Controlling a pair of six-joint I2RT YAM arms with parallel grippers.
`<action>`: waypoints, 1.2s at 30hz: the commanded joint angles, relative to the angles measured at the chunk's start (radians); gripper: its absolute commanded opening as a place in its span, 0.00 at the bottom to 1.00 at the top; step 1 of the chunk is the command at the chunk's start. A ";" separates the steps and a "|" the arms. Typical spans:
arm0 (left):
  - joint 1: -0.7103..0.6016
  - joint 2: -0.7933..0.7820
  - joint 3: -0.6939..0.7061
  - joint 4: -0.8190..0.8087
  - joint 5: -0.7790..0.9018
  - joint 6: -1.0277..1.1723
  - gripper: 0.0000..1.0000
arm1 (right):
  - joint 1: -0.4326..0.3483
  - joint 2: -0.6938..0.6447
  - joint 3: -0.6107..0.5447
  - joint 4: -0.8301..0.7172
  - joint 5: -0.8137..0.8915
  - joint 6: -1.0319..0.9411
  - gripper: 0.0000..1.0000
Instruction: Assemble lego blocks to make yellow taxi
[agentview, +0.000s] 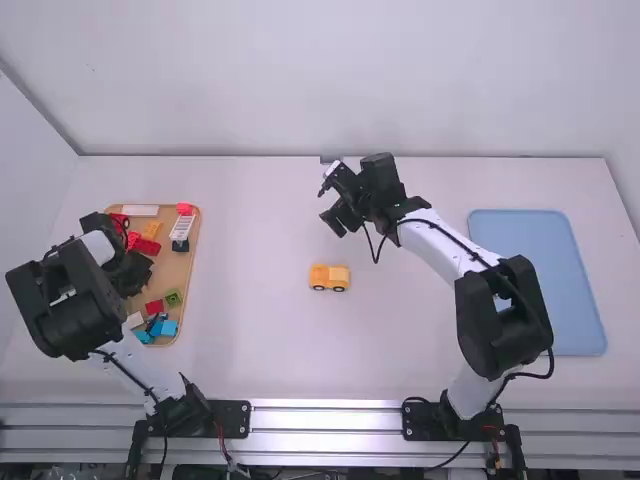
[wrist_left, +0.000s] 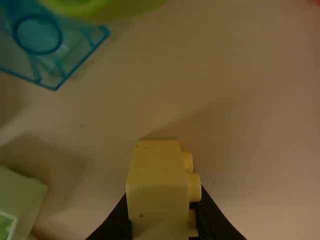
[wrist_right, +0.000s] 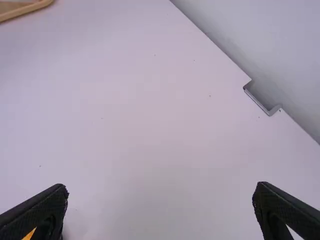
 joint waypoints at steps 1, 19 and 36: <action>0.003 0.025 -0.036 0.005 0.026 0.024 0.08 | 0.003 -0.018 0.010 0.010 -0.002 0.006 0.99; -0.433 -0.626 -0.216 0.277 0.137 0.486 0.19 | -0.045 -0.019 0.010 0.150 -0.263 0.341 0.94; -0.923 -0.504 -0.266 0.631 0.288 1.053 0.02 | -0.204 -0.018 0.064 -0.131 -0.766 0.340 0.92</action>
